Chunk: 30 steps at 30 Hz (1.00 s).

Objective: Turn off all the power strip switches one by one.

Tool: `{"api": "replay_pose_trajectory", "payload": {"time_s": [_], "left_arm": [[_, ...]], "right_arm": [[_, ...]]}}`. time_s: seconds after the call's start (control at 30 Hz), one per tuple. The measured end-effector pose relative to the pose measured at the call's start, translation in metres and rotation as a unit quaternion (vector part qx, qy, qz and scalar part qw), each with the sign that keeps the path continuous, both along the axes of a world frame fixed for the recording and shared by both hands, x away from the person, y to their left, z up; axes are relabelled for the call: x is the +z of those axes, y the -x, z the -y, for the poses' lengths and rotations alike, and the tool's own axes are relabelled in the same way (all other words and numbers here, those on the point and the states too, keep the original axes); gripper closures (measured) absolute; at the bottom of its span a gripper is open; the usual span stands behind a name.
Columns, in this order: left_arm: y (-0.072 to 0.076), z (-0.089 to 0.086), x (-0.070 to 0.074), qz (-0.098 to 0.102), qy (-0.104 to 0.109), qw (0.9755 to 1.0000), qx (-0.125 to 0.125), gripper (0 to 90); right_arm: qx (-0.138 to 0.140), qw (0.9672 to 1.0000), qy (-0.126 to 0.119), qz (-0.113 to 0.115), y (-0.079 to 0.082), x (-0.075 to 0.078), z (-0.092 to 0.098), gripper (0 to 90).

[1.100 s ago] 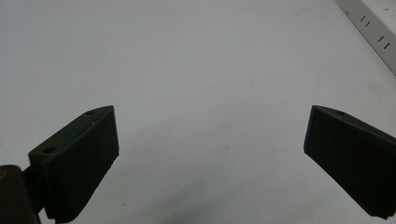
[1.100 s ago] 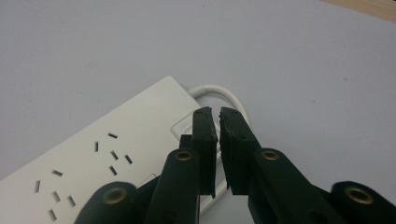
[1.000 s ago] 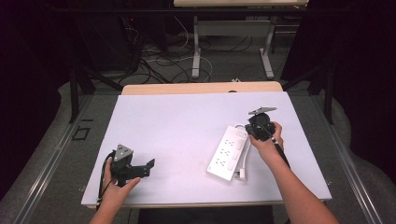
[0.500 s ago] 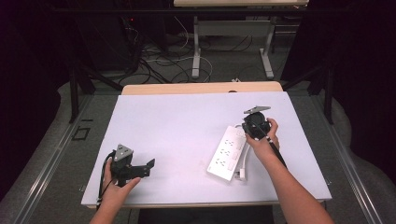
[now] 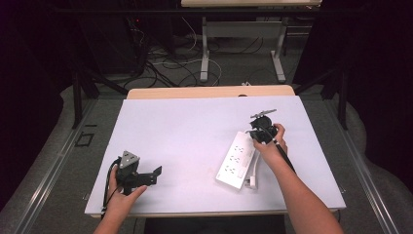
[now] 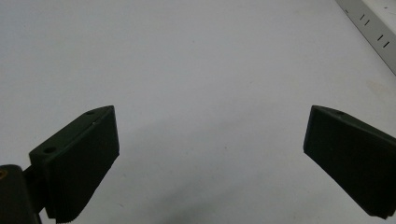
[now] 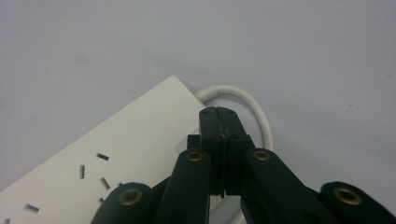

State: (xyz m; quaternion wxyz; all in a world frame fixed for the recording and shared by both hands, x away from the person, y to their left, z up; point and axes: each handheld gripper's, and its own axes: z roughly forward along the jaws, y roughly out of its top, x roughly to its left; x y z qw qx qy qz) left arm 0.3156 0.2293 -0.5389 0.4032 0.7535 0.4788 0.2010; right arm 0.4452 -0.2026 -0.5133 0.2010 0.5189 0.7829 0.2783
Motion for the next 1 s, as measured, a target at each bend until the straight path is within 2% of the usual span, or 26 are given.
{"api": "replay_pose_trajectory", "payload": {"time_s": [0.17, 0.4, 0.57, 0.63, 0.7, 1.0], "left_arm": [[-0.0003, 0.0001, -0.0003, -0.001, 0.0, 1.0, 0.001, 3.3], [-0.0005, 0.0012, -0.0008, 0.0, 0.005, 1.0, 0.001, 3.3], [-0.0007, 0.0002, -0.0001, 0.001, -0.002, 1.0, -0.001, 3.3], [-0.0007, 0.0003, -0.0002, 0.001, -0.002, 1.0, -0.001, 3.3], [-0.0003, 0.0013, -0.0007, 0.0, 0.005, 1.0, 0.001, 3.3], [-0.0005, 0.0013, -0.0006, -0.003, 0.002, 1.0, 0.0, 3.4]], "right_arm": [[0.003, 0.9999, 0.008, -0.01, -0.0021, -0.0025, -0.0011, 90.0], [-0.005, 0.9997, 0.005, -0.025, -0.0038, -0.0052, -0.001, 90.0], [-0.008, 0.9996, 0.001, -0.028, -0.005, -0.0061, 0.0008, 90.0], [-0.005, 0.9993, -0.002, -0.036, -0.0051, -0.0064, 0.0015, 90.0], [-0.008, 0.9993, -0.004, -0.037, -0.005, -0.0069, 0.0022, 90.0], [-0.007, 0.9995, -0.006, -0.03, -0.005, -0.0082, 0.0019, 90.0]]}}
